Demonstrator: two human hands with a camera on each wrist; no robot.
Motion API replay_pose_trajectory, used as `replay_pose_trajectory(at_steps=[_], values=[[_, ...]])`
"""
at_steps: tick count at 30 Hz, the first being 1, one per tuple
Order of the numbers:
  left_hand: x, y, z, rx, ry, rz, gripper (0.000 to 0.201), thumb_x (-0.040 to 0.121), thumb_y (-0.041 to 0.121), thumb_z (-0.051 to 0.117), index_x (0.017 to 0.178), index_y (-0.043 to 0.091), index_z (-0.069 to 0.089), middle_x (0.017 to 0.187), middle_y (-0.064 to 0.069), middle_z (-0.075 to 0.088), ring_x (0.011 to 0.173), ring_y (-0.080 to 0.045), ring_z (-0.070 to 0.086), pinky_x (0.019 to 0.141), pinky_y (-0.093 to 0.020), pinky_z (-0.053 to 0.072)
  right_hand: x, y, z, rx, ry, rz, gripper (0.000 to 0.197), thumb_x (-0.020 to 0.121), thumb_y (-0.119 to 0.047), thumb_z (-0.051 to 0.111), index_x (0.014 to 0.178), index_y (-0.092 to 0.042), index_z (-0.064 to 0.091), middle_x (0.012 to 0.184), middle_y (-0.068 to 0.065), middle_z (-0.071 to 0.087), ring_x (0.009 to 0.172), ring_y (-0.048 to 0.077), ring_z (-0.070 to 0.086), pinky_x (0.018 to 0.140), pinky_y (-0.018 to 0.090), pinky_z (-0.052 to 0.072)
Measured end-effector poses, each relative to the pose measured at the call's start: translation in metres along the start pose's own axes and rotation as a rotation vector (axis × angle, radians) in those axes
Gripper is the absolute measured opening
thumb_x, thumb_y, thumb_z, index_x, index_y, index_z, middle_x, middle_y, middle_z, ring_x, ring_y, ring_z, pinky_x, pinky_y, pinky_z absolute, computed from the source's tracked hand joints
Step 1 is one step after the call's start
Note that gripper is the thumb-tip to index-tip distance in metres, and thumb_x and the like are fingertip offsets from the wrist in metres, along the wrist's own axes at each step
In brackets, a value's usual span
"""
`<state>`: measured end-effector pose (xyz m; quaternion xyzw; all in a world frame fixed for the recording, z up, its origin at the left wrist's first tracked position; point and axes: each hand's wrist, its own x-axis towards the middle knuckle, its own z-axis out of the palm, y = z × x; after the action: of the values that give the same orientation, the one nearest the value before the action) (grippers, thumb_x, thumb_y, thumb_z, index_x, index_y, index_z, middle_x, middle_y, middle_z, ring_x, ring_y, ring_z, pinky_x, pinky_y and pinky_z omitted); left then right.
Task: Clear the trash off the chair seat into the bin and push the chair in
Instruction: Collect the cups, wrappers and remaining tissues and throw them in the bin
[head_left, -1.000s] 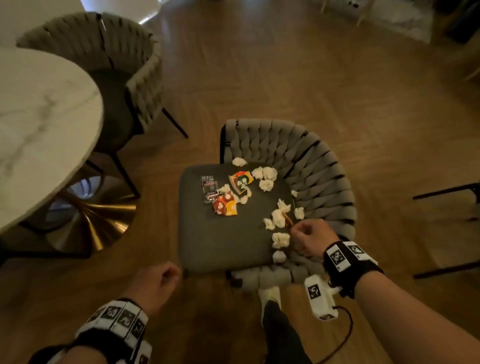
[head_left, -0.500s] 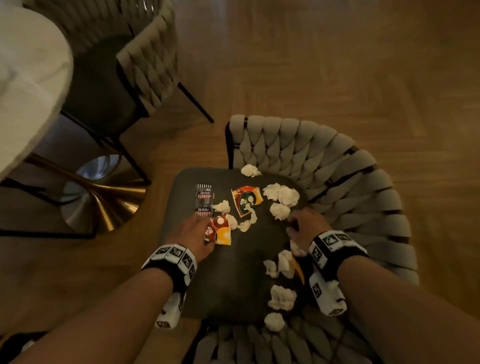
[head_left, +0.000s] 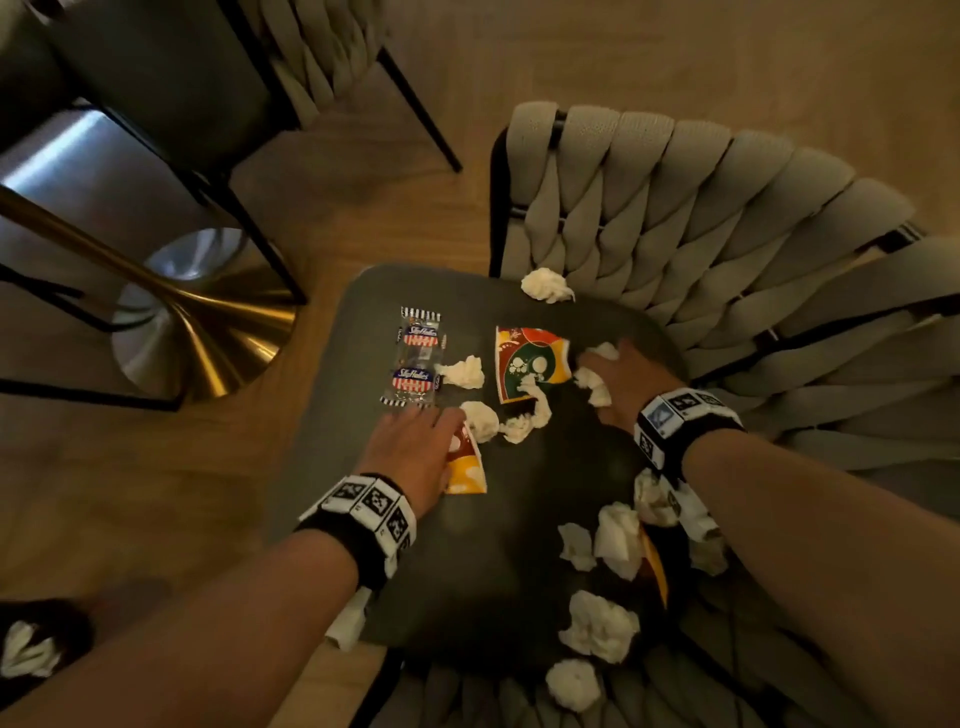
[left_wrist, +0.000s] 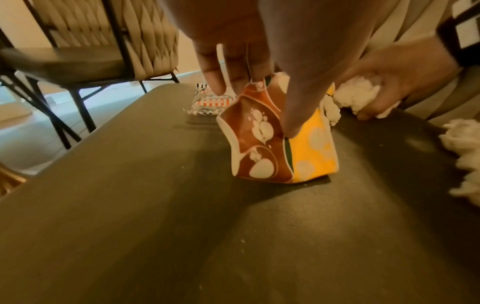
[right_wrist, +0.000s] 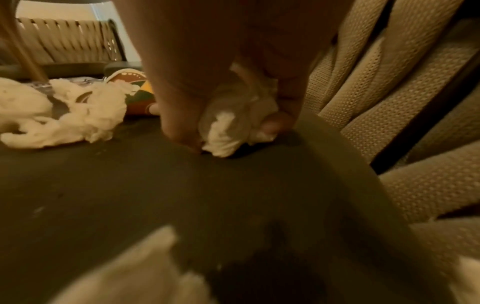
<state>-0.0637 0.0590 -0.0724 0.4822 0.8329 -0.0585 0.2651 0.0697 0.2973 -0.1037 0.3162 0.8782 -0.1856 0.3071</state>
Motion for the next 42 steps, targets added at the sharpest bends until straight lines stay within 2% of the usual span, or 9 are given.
replay_pose_trajectory(at_steps=[3, 5, 11, 16, 19, 24, 28, 36, 42], values=[[-0.01, 0.001, -0.004, -0.096, -0.028, 0.041, 0.031, 0.087, 0.037, 0.06, 0.114, 0.023, 0.055, 0.117, -0.001, 0.057, 0.109, -0.02, 0.049, 0.095, -0.036, 0.041, -0.009, 0.001, 0.0, 0.06, -0.034, 0.036, 0.063, 0.079, -0.02, 0.07, 0.135, -0.029, 0.042, 0.143, 0.017, 0.03, 0.124, 0.038, 0.046, 0.102, 0.041, 0.045], [-0.013, 0.0, -0.008, -0.159, -0.02, 0.047, 0.033, 0.084, 0.042, 0.063, 0.111, 0.023, 0.059, 0.114, 0.002, 0.053, 0.107, -0.016, 0.046, 0.094, -0.033, 0.042, -0.018, 0.003, 0.0, 0.103, -0.039, 0.08, 0.058, 0.078, -0.024, 0.069, 0.13, -0.03, 0.046, 0.14, 0.017, 0.032, 0.123, 0.038, 0.046, 0.099, 0.042, 0.046], [0.032, -0.018, -0.041, -0.147, 0.027, -0.019, 0.044, 0.067, 0.054, 0.074, 0.106, 0.037, 0.065, 0.153, 0.002, 0.02, 0.141, -0.026, 0.011, 0.115, -0.055, 0.015, -0.04, 0.014, 0.002, 0.205, 0.035, 0.132, 0.061, 0.073, -0.027, 0.072, 0.128, -0.035, 0.046, 0.134, 0.014, 0.034, 0.118, 0.037, 0.048, 0.093, 0.038, 0.046], [0.074, -0.021, -0.029, -0.023, -0.211, 0.037, 0.119, 0.044, 0.061, 0.082, 0.138, 0.056, 0.01, 0.156, 0.003, -0.022, 0.143, -0.034, -0.016, 0.11, -0.065, 0.0, -0.045, 0.013, 0.0, 0.249, 0.07, 0.121, 0.062, 0.068, -0.028, 0.074, 0.124, -0.035, 0.049, 0.125, 0.011, 0.038, 0.109, 0.034, 0.051, 0.09, 0.039, 0.05], [0.073, -0.014, -0.01, 0.054, -0.217, 0.015, 0.129, 0.041, 0.068, 0.08, 0.14, 0.052, -0.003, 0.158, 0.001, -0.014, 0.144, -0.036, -0.007, 0.11, -0.065, 0.008, -0.047, 0.013, 0.0, 0.255, 0.08, 0.124, 0.06, 0.066, -0.028, 0.074, 0.122, -0.034, 0.051, 0.124, 0.011, 0.039, 0.108, 0.034, 0.053, 0.091, 0.04, 0.051], [0.062, -0.01, 0.006, -0.102, -0.118, 0.029, 0.082, 0.055, 0.055, 0.081, 0.126, 0.039, 0.044, 0.138, 0.002, 0.035, 0.129, -0.028, 0.032, 0.104, -0.053, 0.036, -0.049, 0.016, -0.008, 0.244, 0.06, 0.14, 0.061, 0.071, -0.028, 0.073, 0.126, -0.034, 0.047, 0.129, 0.01, 0.038, 0.111, 0.032, 0.051, 0.089, 0.038, 0.048], [0.052, -0.005, 0.007, -0.338, -0.107, -0.007, 0.061, 0.06, 0.032, 0.086, 0.114, 0.025, 0.058, 0.119, 0.001, 0.052, 0.111, -0.021, 0.051, 0.091, -0.033, 0.043, -0.05, 0.014, -0.013, 0.262, 0.069, 0.14, 0.061, 0.073, -0.026, 0.073, 0.127, -0.033, 0.047, 0.127, 0.01, 0.039, 0.111, 0.031, 0.051, 0.091, 0.039, 0.048], [0.041, 0.019, -0.029, -0.359, -0.038, 0.176, 0.052, 0.064, 0.043, 0.08, 0.106, 0.033, 0.052, 0.105, 0.016, 0.048, 0.1, -0.008, 0.049, 0.091, -0.034, 0.045, -0.047, 0.013, -0.023, 0.281, 0.092, 0.183, 0.062, 0.072, -0.026, 0.073, 0.127, -0.034, 0.047, 0.127, 0.01, 0.043, 0.115, 0.031, 0.049, 0.094, 0.041, 0.047], [0.095, 0.052, -0.049, -0.081, 0.024, 0.232, 0.069, 0.058, 0.056, 0.079, 0.115, 0.026, 0.053, 0.116, 0.003, 0.054, 0.107, -0.018, 0.043, 0.094, -0.04, 0.038, -0.049, 0.025, -0.024, 0.291, 0.099, 0.194, 0.062, 0.073, -0.029, 0.072, 0.129, -0.035, 0.045, 0.129, 0.011, 0.043, 0.116, 0.032, 0.047, 0.094, 0.042, 0.046]])
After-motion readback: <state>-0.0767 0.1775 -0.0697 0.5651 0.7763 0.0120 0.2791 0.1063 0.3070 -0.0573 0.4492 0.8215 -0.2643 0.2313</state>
